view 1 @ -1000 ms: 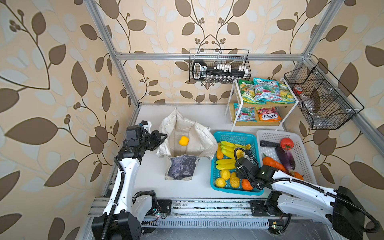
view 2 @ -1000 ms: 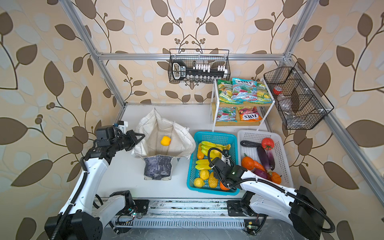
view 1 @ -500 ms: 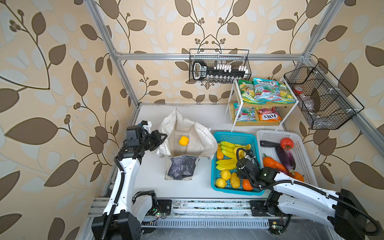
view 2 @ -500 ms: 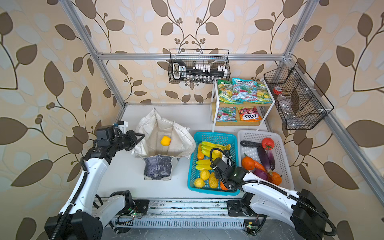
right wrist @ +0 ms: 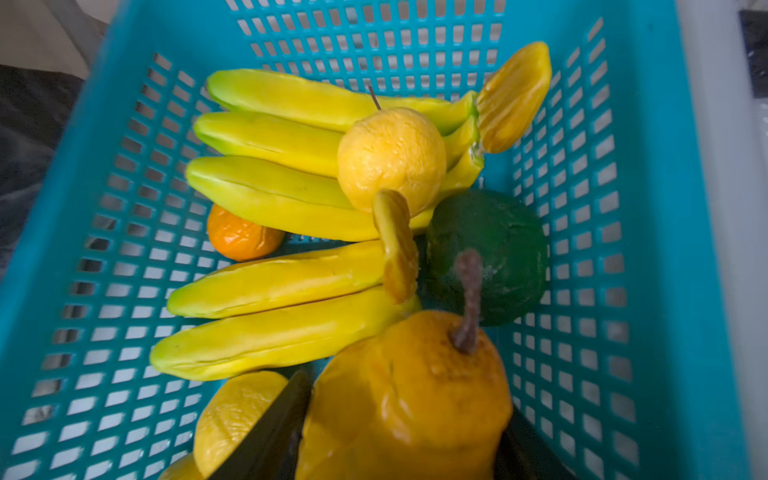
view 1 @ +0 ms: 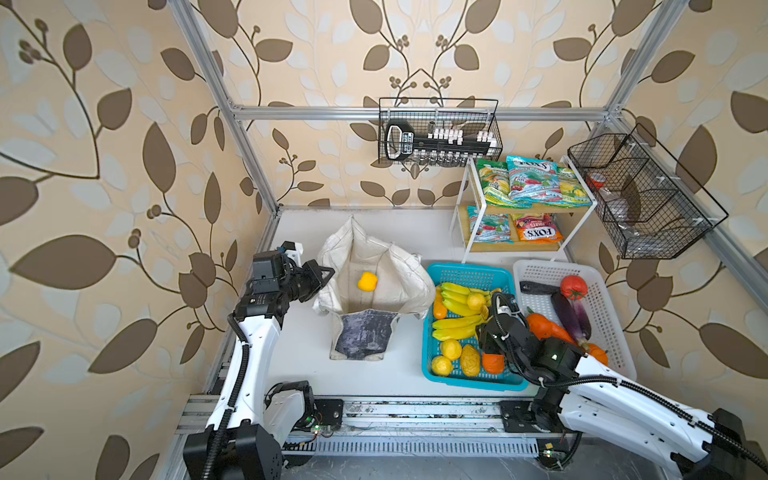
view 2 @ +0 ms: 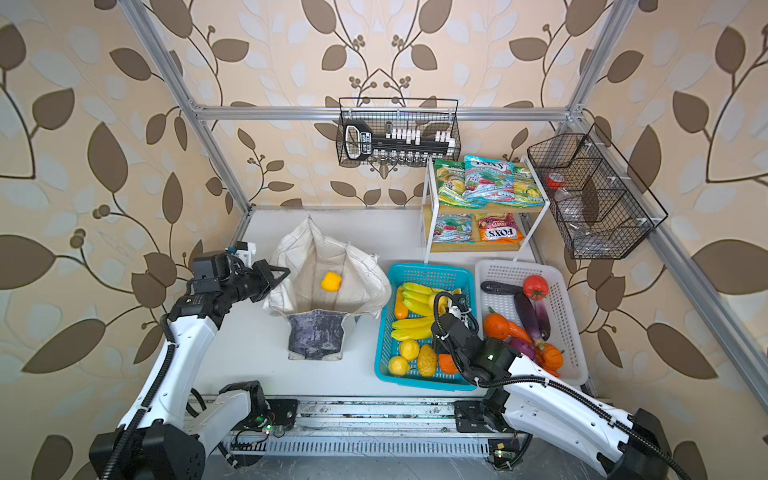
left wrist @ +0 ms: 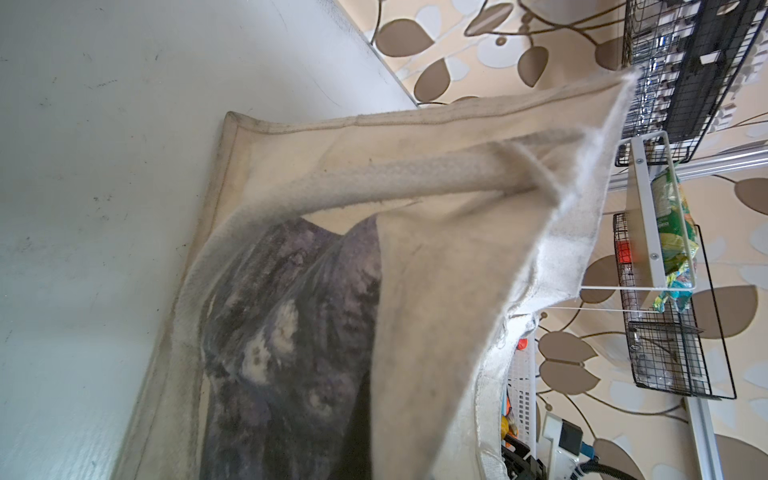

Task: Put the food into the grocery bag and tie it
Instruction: 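Lower the right gripper and grasp the yellow pear by its body, then lift the pear with the right gripper and carry it into the tote bag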

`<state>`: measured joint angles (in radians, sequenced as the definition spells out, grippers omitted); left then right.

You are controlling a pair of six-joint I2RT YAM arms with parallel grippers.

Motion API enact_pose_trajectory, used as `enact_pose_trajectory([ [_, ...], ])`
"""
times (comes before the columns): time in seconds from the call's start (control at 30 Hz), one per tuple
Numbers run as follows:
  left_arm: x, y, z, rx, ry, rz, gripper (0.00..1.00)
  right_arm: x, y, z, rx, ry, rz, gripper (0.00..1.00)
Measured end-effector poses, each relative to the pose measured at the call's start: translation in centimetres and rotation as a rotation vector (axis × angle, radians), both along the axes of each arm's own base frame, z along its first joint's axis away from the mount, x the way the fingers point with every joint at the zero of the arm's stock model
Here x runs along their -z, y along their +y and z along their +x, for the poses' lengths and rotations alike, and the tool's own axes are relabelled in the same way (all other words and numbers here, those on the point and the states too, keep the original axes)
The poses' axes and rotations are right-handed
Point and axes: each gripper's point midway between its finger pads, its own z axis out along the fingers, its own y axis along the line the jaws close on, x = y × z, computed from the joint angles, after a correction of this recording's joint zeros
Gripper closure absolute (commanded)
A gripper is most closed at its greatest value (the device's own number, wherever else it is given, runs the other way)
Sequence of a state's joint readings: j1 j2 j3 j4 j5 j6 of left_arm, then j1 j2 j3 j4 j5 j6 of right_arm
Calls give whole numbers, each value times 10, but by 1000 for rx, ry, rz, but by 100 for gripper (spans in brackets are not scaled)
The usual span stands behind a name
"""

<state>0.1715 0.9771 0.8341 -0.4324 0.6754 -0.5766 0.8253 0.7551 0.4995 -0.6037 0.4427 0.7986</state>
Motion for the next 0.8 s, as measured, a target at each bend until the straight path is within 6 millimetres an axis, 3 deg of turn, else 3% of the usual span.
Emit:
enact_pose_trajectory([
  [0.23,0,0,0,0,1,0,100,-19,6,2,-47,-44,27,43],
  [0.47,1,0,0,0,2,0,100,-54,21,8,-101,-99,87,42],
  [0.8,2,0,1,1,7,-2,100,-135,51,28,-189,-207,154,43],
])
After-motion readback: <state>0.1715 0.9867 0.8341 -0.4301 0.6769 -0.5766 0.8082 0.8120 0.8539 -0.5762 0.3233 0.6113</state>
